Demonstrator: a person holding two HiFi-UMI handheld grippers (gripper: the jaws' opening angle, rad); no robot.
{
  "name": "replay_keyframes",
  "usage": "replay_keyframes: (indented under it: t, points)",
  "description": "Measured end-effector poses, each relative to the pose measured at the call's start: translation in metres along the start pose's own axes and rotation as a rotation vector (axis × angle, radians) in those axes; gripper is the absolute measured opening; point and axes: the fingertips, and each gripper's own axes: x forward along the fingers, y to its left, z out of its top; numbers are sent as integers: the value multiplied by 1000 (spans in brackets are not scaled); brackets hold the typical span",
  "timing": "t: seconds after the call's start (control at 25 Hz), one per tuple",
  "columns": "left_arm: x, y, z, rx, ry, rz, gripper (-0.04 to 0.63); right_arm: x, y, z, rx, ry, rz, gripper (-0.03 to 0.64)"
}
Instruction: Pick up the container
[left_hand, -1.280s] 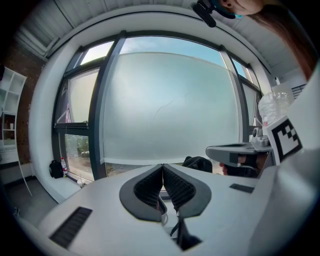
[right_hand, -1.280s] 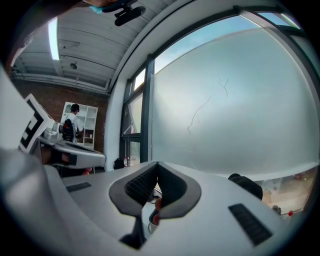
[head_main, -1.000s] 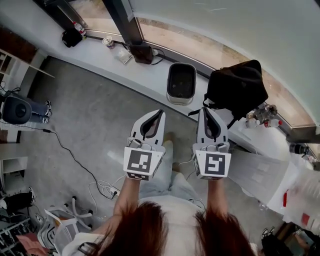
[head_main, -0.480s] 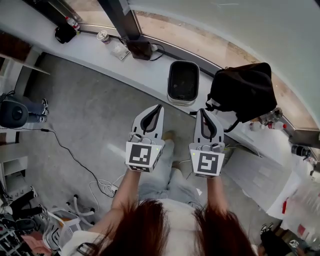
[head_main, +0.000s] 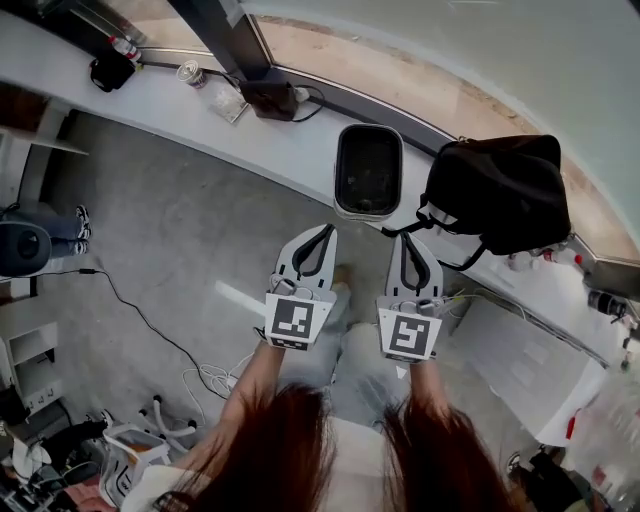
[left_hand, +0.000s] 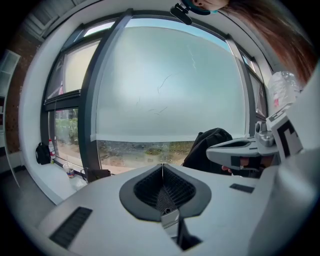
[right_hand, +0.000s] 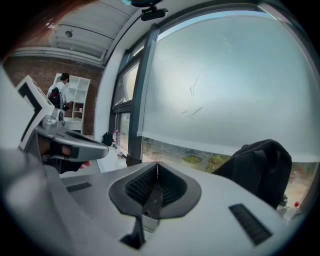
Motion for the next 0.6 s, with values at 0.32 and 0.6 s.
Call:
replay_keyframes:
  t: [0.32, 0.6]
  points:
    - [31, 11, -48, -32, 35, 32, 17, 24, -5, -47, -15, 30, 44, 25]
    - [47, 14, -88, -70, 44, 93, 17, 38, -5, -100, -29, 73, 119, 25]
